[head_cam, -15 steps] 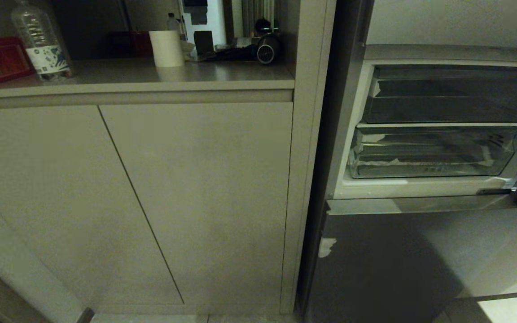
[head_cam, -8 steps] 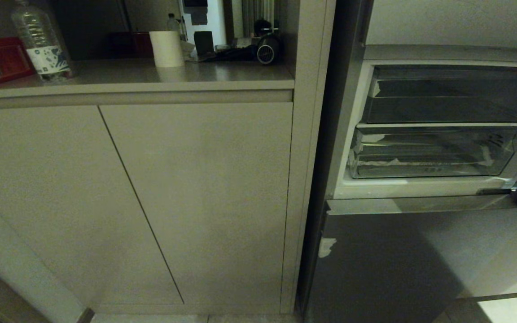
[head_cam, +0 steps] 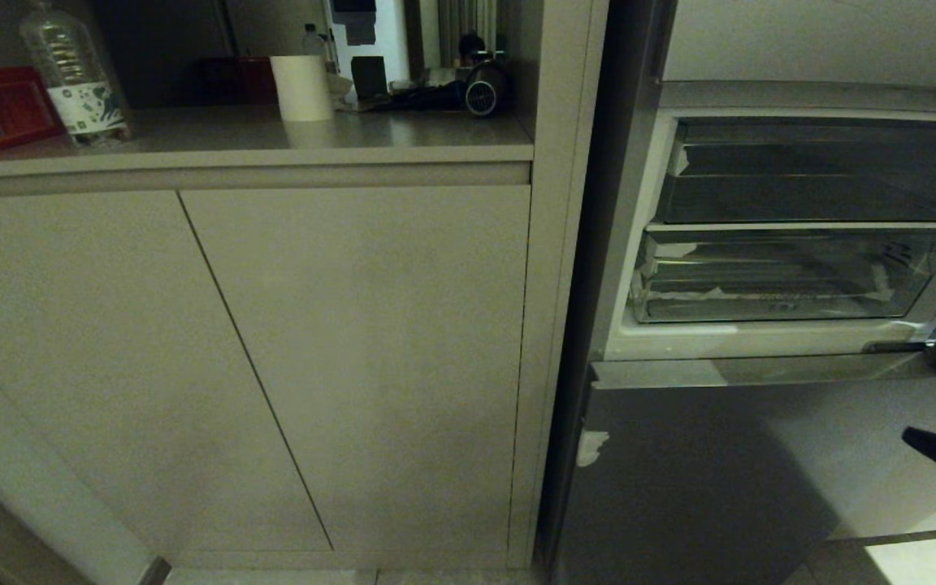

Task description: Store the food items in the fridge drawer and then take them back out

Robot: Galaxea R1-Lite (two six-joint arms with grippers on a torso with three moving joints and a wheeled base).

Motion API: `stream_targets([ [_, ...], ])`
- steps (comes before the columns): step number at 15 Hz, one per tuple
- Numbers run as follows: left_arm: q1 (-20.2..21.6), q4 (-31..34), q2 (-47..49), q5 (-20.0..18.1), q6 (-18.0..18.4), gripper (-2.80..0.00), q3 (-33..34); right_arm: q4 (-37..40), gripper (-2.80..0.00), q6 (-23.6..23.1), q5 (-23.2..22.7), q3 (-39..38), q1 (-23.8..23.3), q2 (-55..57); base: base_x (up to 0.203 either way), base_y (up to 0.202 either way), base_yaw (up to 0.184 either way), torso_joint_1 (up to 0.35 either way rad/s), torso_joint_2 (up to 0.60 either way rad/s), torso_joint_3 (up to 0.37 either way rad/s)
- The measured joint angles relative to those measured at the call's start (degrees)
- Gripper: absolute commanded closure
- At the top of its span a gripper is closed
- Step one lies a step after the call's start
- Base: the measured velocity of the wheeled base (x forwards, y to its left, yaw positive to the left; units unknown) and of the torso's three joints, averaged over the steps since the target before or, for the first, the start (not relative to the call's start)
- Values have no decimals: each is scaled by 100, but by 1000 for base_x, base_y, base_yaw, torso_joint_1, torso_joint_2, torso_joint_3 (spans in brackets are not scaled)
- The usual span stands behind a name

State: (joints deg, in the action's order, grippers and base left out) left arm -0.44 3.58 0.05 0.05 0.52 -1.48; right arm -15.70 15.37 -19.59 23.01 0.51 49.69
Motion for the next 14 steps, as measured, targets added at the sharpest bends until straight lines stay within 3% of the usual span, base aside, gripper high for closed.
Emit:
stream_targets([
  [1, 0, 0, 0, 2, 0, 0, 0, -336, -280, 14, -60, 64, 3, 460, 0, 0, 0, 0, 0, 0],
  [9, 0, 0, 0, 2, 0, 0, 0, -2085, -280, -431, -93, 885, 94, 3154, 0, 0, 0, 0, 0, 0],
  [14, 0, 0, 0, 2, 0, 0, 0, -3011, -280, -1236, -60, 1697, 163, 4534, 0, 0, 0, 0, 0, 0],
])
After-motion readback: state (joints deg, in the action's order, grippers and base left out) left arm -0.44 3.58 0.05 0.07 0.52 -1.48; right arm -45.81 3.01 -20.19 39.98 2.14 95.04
